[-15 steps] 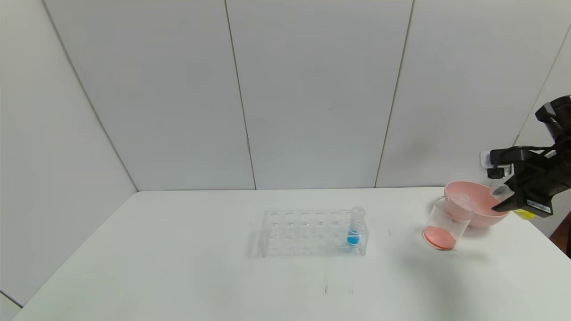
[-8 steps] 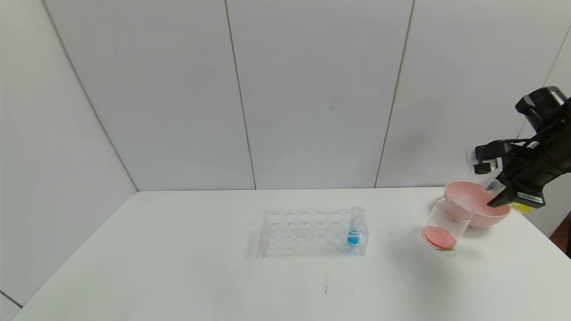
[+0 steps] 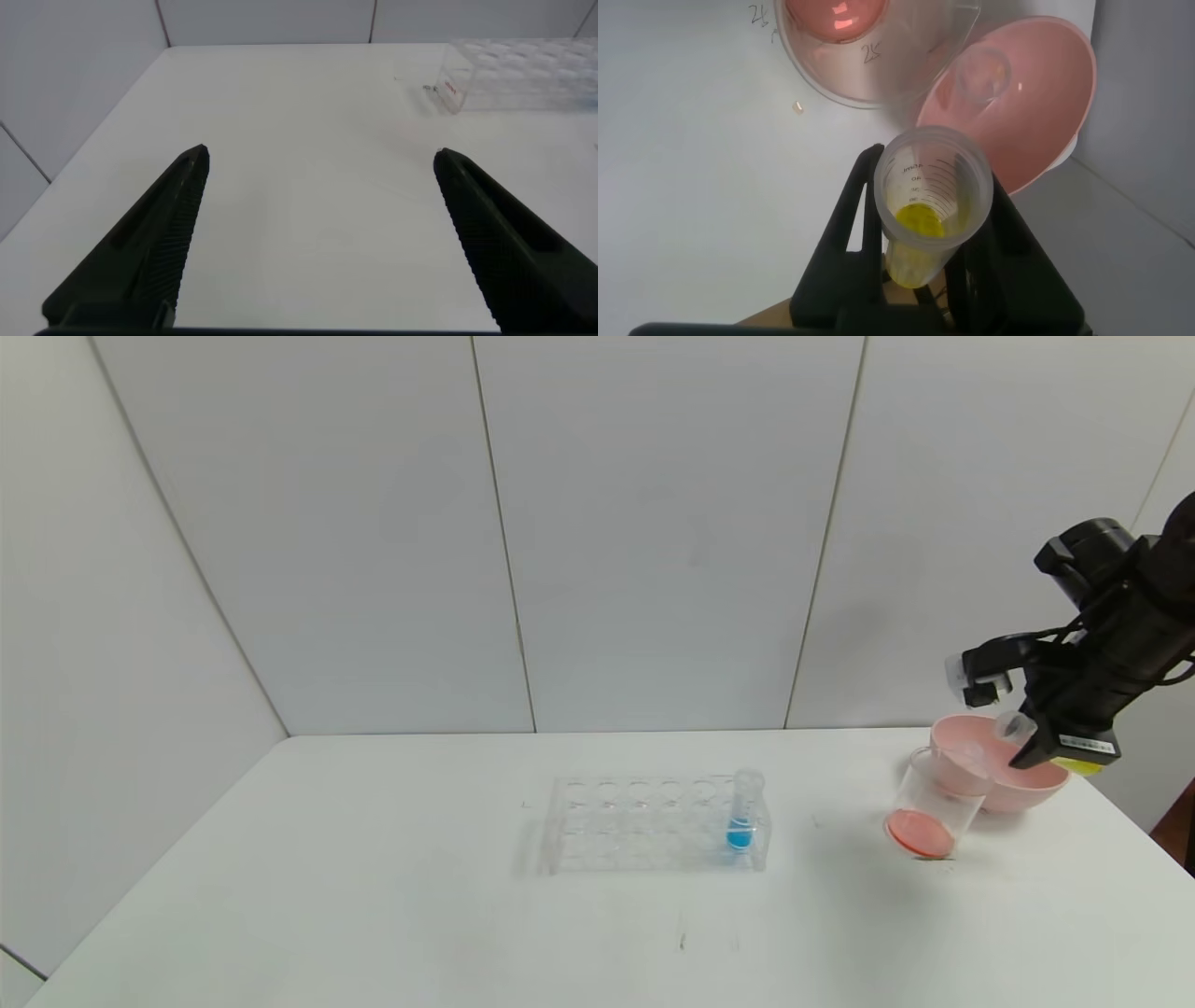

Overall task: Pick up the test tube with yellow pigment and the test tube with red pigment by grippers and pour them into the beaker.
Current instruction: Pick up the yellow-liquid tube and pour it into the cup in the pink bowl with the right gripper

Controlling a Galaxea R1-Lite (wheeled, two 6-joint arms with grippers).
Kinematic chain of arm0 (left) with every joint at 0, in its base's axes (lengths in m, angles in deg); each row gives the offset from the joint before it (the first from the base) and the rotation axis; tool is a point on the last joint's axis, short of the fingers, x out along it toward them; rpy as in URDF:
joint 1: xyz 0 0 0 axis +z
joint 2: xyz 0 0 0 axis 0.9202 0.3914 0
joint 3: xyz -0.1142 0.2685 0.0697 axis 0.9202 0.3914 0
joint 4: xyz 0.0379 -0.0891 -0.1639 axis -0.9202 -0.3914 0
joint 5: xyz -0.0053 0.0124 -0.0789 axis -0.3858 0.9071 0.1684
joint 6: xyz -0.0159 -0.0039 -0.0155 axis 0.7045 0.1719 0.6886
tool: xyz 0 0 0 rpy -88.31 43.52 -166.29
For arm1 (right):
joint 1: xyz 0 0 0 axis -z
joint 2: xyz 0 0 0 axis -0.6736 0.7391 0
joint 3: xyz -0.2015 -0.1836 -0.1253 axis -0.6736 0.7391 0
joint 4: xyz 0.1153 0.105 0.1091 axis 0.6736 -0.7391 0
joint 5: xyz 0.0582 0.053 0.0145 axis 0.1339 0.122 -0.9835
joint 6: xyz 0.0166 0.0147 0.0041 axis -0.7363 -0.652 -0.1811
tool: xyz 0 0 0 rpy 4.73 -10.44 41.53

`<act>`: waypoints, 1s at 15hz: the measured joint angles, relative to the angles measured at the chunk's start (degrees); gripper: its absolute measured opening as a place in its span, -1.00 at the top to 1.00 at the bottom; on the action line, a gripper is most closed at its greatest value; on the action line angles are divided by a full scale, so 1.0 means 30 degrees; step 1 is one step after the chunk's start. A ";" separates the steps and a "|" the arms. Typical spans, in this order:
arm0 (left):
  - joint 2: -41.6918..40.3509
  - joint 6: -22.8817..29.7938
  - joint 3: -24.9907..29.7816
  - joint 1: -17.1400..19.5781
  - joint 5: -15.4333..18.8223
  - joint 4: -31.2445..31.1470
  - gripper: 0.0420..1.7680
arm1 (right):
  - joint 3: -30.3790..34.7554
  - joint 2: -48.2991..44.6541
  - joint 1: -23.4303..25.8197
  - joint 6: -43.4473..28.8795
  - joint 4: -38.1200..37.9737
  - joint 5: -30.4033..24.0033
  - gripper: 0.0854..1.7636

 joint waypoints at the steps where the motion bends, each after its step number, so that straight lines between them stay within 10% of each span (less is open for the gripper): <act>1: 0.0000 -0.0008 0.0000 0.0000 0.0000 0.0000 -0.94 | -0.0073 0.0154 -0.0146 0.0024 0.0004 0.0073 0.43; 15: 0.0000 0.0000 0.0000 0.0000 0.0008 0.0000 -0.94 | -0.0146 0.0947 -0.1308 0.1182 0.0341 0.4697 0.43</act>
